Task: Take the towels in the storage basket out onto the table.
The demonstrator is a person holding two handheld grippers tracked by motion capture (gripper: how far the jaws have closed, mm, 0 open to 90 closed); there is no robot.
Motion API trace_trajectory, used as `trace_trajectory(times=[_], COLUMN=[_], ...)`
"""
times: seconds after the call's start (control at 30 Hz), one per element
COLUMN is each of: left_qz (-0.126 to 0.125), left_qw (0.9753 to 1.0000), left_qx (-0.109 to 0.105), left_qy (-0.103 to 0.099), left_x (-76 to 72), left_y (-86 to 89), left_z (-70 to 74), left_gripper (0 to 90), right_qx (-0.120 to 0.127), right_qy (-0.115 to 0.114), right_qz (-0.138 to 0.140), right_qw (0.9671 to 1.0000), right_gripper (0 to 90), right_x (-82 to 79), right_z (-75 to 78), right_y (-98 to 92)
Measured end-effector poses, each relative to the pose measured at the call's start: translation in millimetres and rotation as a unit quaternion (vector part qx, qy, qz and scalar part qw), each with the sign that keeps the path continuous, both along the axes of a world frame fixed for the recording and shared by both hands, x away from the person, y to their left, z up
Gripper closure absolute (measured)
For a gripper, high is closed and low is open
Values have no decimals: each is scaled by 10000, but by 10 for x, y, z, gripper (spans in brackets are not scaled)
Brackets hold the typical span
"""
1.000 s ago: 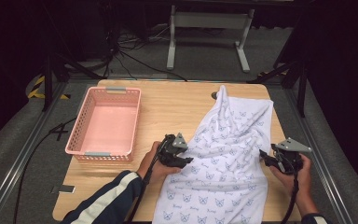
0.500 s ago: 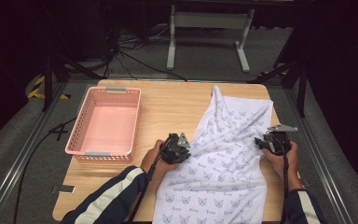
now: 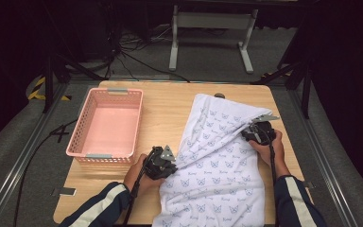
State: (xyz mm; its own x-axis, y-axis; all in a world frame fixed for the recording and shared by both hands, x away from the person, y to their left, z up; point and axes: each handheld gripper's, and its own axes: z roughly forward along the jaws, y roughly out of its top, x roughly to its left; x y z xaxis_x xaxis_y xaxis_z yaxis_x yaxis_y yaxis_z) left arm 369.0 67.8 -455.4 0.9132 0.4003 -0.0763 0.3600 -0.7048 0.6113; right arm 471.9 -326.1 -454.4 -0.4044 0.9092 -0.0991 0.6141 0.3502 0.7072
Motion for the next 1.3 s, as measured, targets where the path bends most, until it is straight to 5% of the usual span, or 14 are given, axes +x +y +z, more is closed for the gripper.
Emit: trace_trajectory(times=[0.27,0.47,0.53,0.67,0.7,0.73,0.9,1.0,1.03,1.3], left_qz=[104,479,672,923,931,1045,1199,1384,1443,1722], left_qw=[9991,9932,9909,9892,9905,9900,9889,9859,9860,9814], left_qx=[-204,-666,-732,-611,-676,-540,-525,-318,-293,-74], left_qy=[-367,-827,-907,-959,-759,-782,-704,-888,-789,-847], left_x=[145,533,651,846,918,1009,1163,1174,1175,1057], left_y=[-167,-335,-372,-455,-468,-503,-525,-502,-470,-249], left_z=[70,189,177,94,56,-7,-125,-105,-97,-73], left_gripper=[674,621,625,618,617,619,649,695,698,745], right_qx=[-50,-132,83,76,2,46,-113,-359,-453,-418], right_qy=[35,-148,-52,71,102,145,243,362,368,593], right_qz=[-12,127,183,336,405,414,340,182,68,-363], right_qw=[10000,9997,9998,9994,9991,9990,9991,9985,9983,9967], right_gripper=[458,457,445,431,427,428,426,421,426,419], right_x=[-81,-442,-561,-712,-773,-788,-809,-882,-943,-1382], right_z=[42,255,263,206,139,114,25,65,76,106], right_y=[22,-146,-226,-262,-255,-244,-211,-273,-314,-668])
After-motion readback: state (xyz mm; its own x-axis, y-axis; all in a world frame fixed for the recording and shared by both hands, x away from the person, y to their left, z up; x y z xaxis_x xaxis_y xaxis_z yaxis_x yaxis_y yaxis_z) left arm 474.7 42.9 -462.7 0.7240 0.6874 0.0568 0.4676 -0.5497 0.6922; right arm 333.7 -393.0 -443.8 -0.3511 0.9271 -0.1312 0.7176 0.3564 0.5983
